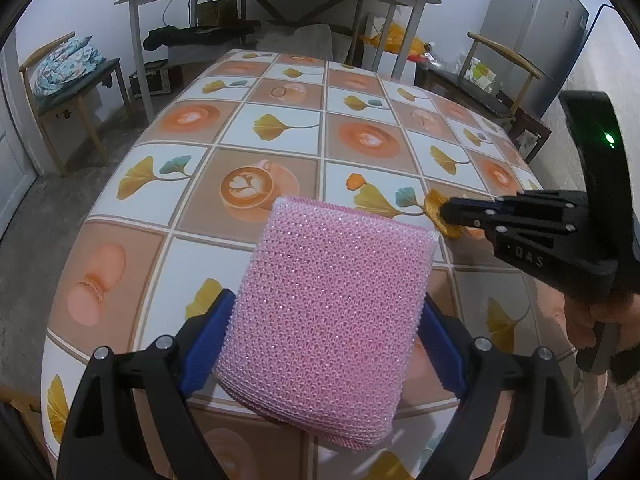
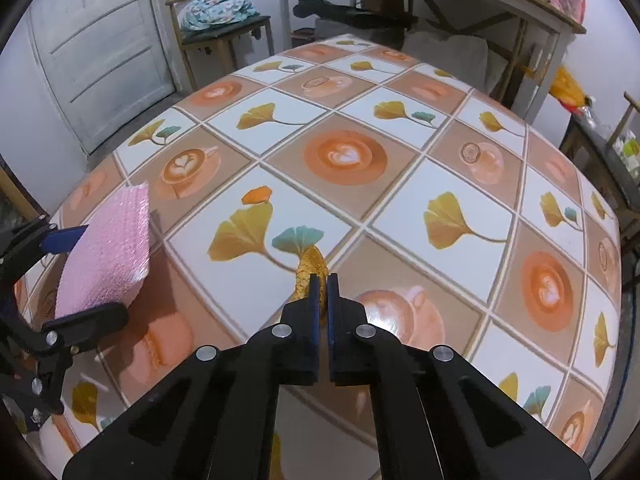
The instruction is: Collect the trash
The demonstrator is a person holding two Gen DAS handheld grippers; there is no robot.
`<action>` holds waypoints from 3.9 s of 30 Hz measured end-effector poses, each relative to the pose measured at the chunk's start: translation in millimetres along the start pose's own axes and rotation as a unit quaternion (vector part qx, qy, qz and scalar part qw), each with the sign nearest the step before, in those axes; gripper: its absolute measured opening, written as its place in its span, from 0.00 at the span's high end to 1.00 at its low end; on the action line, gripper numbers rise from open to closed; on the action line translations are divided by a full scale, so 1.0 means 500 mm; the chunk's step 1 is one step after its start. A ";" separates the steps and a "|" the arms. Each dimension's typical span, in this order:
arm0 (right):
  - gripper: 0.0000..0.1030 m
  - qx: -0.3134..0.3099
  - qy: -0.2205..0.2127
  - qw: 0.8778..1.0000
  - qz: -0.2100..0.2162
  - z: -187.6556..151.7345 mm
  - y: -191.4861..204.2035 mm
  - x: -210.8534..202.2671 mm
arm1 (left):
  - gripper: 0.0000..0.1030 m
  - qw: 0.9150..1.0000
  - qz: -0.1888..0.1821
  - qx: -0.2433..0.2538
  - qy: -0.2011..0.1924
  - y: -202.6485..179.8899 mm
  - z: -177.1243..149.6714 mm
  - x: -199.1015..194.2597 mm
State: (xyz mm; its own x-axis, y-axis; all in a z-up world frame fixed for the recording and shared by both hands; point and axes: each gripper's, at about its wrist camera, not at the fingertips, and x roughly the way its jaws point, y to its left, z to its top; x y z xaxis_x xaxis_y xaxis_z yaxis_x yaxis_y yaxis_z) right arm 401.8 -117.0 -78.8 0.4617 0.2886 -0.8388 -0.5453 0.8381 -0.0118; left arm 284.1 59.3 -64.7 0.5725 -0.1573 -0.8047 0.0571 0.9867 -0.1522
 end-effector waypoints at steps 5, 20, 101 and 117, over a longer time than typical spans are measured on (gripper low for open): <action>0.99 0.033 -0.011 0.999 0.001 -0.035 -0.003 -0.044 | 0.17 1.000 0.000 0.000 0.000 0.000 -0.001 -0.001; 0.73 0.120 0.001 0.992 -0.028 -0.167 -0.016 -0.112 | 0.16 1.000 -0.014 0.008 0.002 -0.009 -0.013 -0.005; 1.00 0.173 -0.134 0.972 -0.086 -0.233 -0.044 -0.336 | 0.16 0.992 0.014 0.091 -0.086 -0.145 -0.007 -0.172; 1.00 0.368 -0.175 0.884 -0.229 -0.597 -0.222 -0.610 | 0.16 0.954 -0.208 0.212 -0.047 -0.528 -0.016 -0.214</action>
State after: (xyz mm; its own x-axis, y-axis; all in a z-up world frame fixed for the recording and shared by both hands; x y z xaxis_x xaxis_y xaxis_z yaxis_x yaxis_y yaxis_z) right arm 112.7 -436.3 15.7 0.7753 -0.1410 -0.6157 0.2976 0.9414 0.1591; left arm 201.3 -184.8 57.3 0.4976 -0.5540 -0.6675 0.6091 0.7710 -0.1859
